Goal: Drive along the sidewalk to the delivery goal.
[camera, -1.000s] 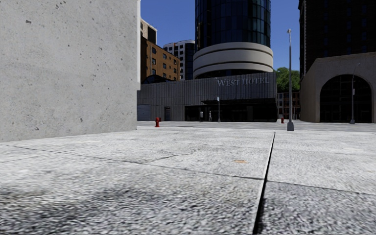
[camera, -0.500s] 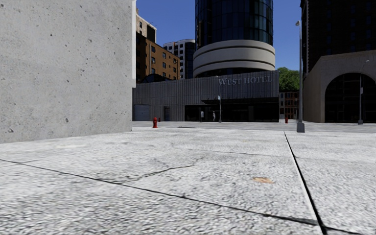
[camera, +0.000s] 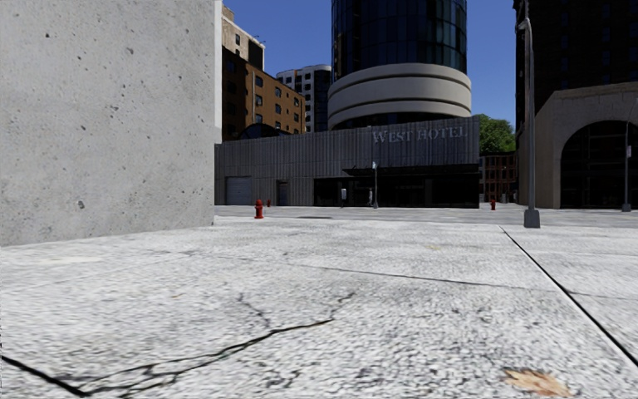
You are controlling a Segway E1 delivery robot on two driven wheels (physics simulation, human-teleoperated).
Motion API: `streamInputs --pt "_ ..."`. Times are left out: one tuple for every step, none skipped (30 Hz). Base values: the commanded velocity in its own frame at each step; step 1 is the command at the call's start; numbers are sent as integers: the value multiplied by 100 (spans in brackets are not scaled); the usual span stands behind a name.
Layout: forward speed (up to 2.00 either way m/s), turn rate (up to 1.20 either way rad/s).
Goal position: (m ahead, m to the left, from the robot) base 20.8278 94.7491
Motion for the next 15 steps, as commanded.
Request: streamInputs --pt "200 0" --pt "200 0" --pt "200 0" --pt "200 0" --pt "200 0" --pt "200 0" --pt "200 0" --pt "200 0" --pt "200 0" --pt "200 0" --pt "200 0" --pt "200 0" --pt "200 0" --pt "200 0" --pt "200 0"
